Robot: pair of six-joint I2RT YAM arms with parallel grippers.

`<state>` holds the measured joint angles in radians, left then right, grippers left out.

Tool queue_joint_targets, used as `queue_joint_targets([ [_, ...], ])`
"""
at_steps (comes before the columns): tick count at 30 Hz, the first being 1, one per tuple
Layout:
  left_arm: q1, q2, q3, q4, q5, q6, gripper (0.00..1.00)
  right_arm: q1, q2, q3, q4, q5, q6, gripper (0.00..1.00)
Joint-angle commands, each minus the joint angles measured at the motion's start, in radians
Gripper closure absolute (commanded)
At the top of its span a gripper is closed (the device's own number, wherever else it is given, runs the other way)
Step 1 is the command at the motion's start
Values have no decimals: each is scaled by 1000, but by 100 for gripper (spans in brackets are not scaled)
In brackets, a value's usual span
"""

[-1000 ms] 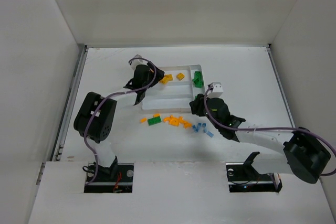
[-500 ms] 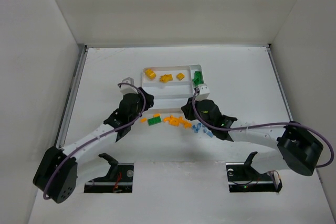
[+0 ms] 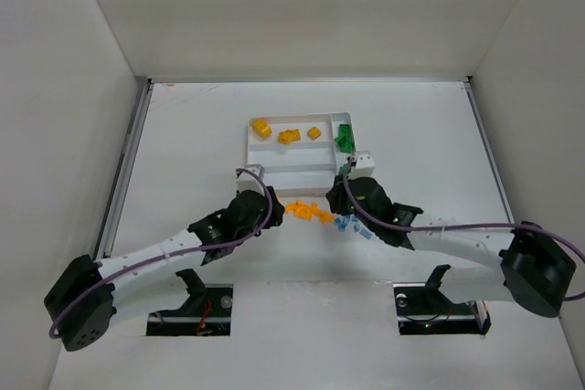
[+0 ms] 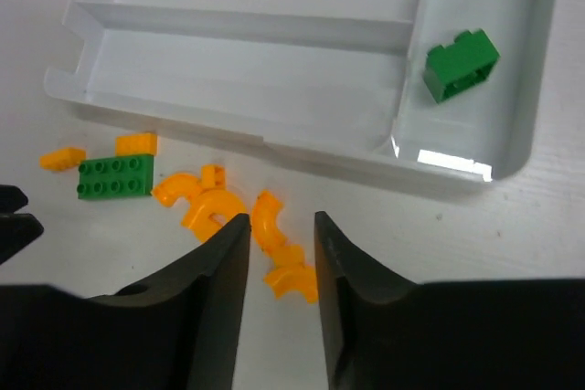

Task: Sort the legos into containers by color

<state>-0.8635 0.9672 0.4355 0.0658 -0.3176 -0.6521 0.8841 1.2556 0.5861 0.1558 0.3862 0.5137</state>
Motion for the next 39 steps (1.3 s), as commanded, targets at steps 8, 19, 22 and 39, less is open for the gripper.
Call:
queue_joint_targets([
  [8, -238, 241, 54, 294, -8, 48, 63, 66, -133, -34, -433, 238, 276, 59],
  [19, -344, 352, 51, 488, 49, 20, 69, 63, -65, 3, -535, 166, 327, 61],
  [22, -348, 375, 34, 531, 52, 17, 69, 48, -55, 6, -523, 135, 324, 63],
  [39, -346, 364, -46, 623, 69, 3, 69, 23, 22, 75, -519, 123, 333, 86],
])
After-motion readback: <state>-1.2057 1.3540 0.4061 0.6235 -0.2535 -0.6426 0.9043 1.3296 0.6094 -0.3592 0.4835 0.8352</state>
